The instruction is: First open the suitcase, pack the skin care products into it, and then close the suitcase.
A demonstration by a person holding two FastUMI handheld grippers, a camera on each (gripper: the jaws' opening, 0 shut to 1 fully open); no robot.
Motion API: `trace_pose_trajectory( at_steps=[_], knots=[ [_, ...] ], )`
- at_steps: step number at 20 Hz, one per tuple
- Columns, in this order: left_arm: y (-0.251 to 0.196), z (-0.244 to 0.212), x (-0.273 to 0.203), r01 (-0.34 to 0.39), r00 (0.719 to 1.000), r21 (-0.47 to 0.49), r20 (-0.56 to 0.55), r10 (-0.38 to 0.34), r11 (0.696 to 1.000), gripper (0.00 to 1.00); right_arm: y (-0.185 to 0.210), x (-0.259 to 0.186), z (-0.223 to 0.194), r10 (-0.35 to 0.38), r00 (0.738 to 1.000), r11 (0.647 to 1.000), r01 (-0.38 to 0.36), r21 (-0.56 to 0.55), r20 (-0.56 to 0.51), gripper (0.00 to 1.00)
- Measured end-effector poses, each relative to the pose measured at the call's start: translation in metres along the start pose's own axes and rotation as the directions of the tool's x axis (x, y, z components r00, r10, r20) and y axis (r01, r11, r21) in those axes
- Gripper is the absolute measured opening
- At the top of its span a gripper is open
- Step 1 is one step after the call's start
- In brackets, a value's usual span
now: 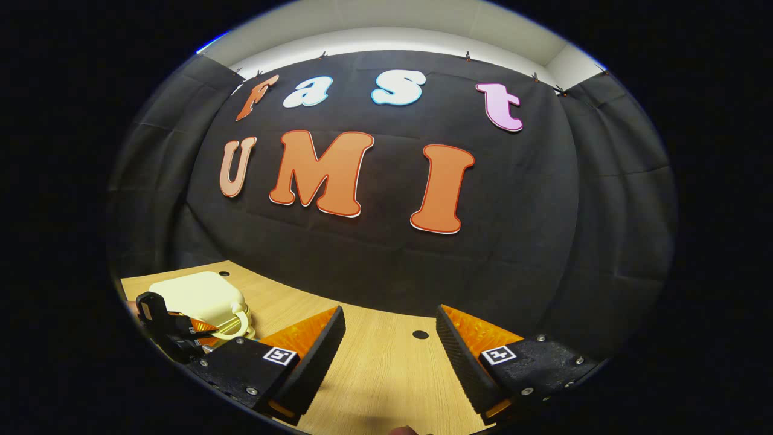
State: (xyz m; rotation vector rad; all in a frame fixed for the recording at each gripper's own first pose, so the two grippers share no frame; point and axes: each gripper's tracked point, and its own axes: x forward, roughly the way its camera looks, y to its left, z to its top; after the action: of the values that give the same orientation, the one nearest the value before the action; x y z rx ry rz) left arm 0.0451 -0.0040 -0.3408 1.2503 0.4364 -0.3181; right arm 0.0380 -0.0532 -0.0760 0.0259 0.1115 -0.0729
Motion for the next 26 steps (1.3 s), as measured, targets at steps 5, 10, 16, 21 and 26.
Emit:
trace_pose_trajectory(
  at_steps=[5, 10, 16, 21, 26],
  knots=[
    [0.041, 0.002, -0.019, -0.010, 1.000, -0.239, 0.025, 0.017, 0.971, 0.01, 0.007, 0.002, 0.001, 0.010, 1.000, 1.000, -0.010, -0.009, -0.007, 0.95],
    [0.119, -0.015, -0.038, -0.048, 0.998, -0.555, 0.009, 0.063, 0.830, 0.00, 0.024, 0.011, 0.012, 0.027, 1.000, 1.000, -0.027, -0.013, 0.002, 0.95],
    [0.193, -0.051, -0.052, -0.086, 0.993, -0.781, -0.013, 0.121, 0.619, 0.00, 0.058, 0.027, 0.021, 0.055, 0.998, 0.998, -0.055, -0.024, 0.002, 0.95],
    [0.251, -0.110, -0.058, -0.146, 0.981, -0.831, -0.052, 0.185, 0.537, 0.00, 0.091, 0.043, 0.031, 0.083, 0.997, 0.996, -0.083, -0.041, 0.005, 0.95],
    [0.291, -0.181, -0.063, -0.223, 0.964, -0.849, -0.119, 0.238, 0.479, 0.00, 0.135, 0.061, 0.039, 0.121, 0.993, 0.992, -0.121, -0.044, 0.004, 0.95]
  ],
)
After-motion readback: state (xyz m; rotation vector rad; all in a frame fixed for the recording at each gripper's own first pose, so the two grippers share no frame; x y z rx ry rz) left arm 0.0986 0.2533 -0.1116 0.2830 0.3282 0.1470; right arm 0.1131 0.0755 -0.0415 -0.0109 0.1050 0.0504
